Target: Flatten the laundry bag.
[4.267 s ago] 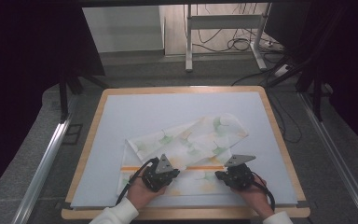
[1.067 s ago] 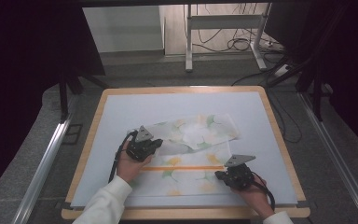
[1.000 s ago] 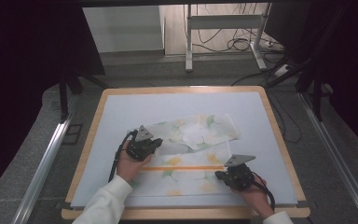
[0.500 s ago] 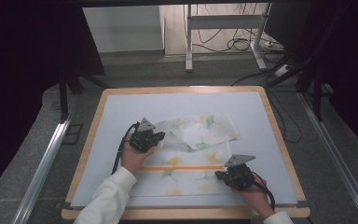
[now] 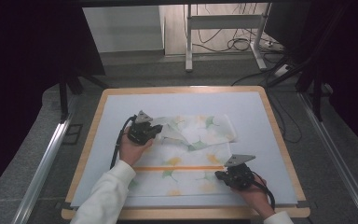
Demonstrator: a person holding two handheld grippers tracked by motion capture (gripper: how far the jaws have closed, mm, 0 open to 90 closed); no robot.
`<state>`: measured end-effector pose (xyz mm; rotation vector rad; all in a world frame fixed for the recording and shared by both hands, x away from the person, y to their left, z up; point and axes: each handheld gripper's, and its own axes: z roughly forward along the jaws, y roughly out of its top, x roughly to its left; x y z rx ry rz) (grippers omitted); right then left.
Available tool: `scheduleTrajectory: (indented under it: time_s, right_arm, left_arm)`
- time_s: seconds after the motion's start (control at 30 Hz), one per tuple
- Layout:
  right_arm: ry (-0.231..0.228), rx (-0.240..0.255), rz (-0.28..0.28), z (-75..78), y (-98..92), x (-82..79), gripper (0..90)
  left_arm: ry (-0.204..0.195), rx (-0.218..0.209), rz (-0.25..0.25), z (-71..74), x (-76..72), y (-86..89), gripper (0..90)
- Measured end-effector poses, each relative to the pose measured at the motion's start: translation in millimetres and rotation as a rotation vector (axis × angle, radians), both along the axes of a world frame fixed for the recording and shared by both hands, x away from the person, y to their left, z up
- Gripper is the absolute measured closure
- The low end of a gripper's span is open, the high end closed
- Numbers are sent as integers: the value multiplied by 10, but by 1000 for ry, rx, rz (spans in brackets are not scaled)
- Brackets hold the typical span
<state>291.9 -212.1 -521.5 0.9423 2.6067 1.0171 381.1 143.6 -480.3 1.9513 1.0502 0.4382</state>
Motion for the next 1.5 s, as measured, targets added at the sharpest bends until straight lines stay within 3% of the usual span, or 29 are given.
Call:
scheduleTrajectory:
  time_s: [0.17, 0.33, 0.6, 0.8, 0.9, 1.1, 1.5]
  right_arm:
    - [4, 5, -4, -2, -1, 0, 891]
    - [11, 14, -4, -6, -11, 9, 891]
    - [10, 17, 0, -9, -16, 15, 891]
    - [11, 19, -1, -11, -18, 15, 892]
    - [13, 22, 0, -12, -20, 18, 891]
    - [12, 22, 2, -13, -23, 21, 892]
    - [12, 23, 3, -13, -23, 21, 891]
  left_arm:
    - [7, -17, 6, 8, 73, -1, 895]
    - [6, 5, 6, 33, 147, 5, 895]
    - [8, 3, 53, 82, 316, 98, 895]
    - [11, 22, 91, 44, 466, 175, 895]
    - [25, -9, 123, 23, 558, 259, 895]
    - [37, -5, 164, -37, 634, 369, 895]
    - [56, 1, 188, -118, 736, 481, 895]
